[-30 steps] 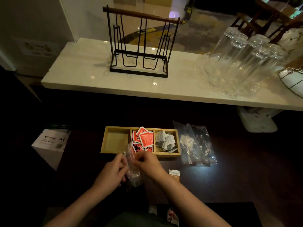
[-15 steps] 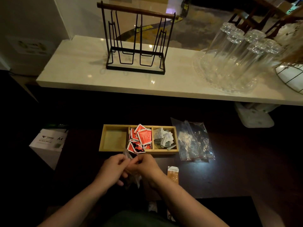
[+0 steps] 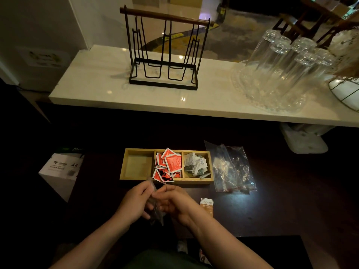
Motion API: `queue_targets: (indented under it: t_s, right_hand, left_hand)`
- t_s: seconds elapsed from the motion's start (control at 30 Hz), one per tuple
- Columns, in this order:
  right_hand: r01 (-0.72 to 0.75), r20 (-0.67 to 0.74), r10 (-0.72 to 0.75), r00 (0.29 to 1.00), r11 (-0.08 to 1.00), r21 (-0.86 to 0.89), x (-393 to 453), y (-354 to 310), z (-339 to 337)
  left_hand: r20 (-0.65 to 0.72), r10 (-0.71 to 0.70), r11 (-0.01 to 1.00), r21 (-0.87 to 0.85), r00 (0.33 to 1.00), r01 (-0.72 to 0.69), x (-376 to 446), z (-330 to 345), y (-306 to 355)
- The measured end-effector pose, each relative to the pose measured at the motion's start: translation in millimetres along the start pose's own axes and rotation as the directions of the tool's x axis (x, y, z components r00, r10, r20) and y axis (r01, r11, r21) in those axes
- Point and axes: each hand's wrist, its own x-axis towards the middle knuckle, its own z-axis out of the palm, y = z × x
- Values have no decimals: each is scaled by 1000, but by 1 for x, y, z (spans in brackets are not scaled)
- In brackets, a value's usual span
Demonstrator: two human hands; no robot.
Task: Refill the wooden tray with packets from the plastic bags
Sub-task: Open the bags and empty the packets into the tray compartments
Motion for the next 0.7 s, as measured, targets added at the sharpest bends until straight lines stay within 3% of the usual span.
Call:
queue_targets:
  t_s: [0.2, 0.4, 0.53, 0.7]
  right_hand:
    - [-5, 1, 5, 1000, 999, 39, -1, 1, -5]
    - [-39, -11, 39, 999, 999, 15, -5, -1, -10]
    - [68, -44, -79, 996, 975, -212, -7, 0, -7]
    - [191, -142, -302, 943, 837, -512, 1, 0, 1]
  left_hand:
    - [33, -13, 997, -76, 999, 15, -1, 2, 1]
    - [31, -31, 999, -9, 999, 32, -6, 4, 9]
    - [-17, -14, 991, 133, 1000, 16, -5, 9, 7]
    - [-79, -43, 998, 33, 996, 46, -10, 21, 6]
